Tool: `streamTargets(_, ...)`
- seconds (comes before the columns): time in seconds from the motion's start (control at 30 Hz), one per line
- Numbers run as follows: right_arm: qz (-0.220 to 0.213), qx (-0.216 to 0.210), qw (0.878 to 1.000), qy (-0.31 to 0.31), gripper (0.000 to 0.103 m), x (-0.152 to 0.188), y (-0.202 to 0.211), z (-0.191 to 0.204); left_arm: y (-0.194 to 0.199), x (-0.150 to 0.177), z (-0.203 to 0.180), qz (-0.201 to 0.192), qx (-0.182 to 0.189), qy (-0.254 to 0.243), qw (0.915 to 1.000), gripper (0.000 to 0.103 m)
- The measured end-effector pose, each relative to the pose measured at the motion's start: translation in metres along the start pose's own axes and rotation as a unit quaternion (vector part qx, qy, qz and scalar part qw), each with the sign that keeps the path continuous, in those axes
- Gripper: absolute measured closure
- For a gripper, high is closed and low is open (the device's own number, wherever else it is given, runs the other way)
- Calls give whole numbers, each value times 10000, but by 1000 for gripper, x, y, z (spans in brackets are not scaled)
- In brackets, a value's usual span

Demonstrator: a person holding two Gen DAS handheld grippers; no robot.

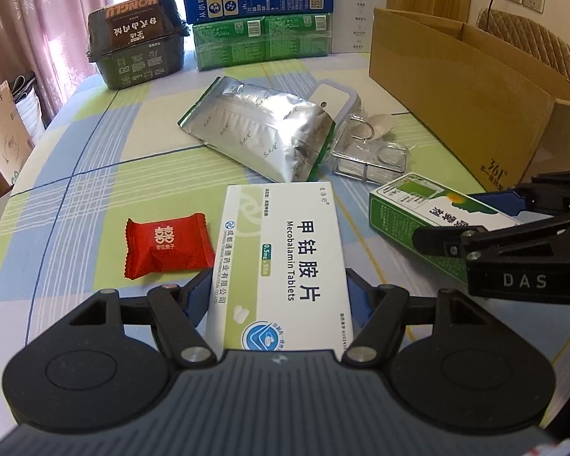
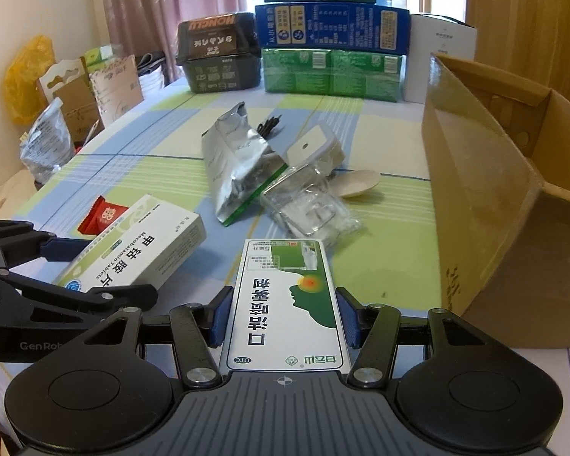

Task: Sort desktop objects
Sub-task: 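Lift both held boxes off the table with both tools, then carry both held boxes over the cardboard box with both tools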

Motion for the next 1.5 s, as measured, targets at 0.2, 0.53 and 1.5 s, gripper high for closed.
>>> streamTargets(0.2,195,6,9998,-4,50,4,-11,-1,-2,2,0,66,6,13,10000,37)
streamTargets(0.53,263,22,9996,28,43,5,-23,2,-9,5,3,180,-11,91,9998,37)
streamTargets(1.5,-479,111,9988,-10,50,-11,42,3,28,-6,-6,3,-47,271,9996,37)
Point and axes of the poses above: each gripper's, at about its wrist camera, not at the fingertips, and y roughly against the way its jaws point, z to its left, x to its underside, the point moved 1 cm from there along -y, roughly the way its jaws point
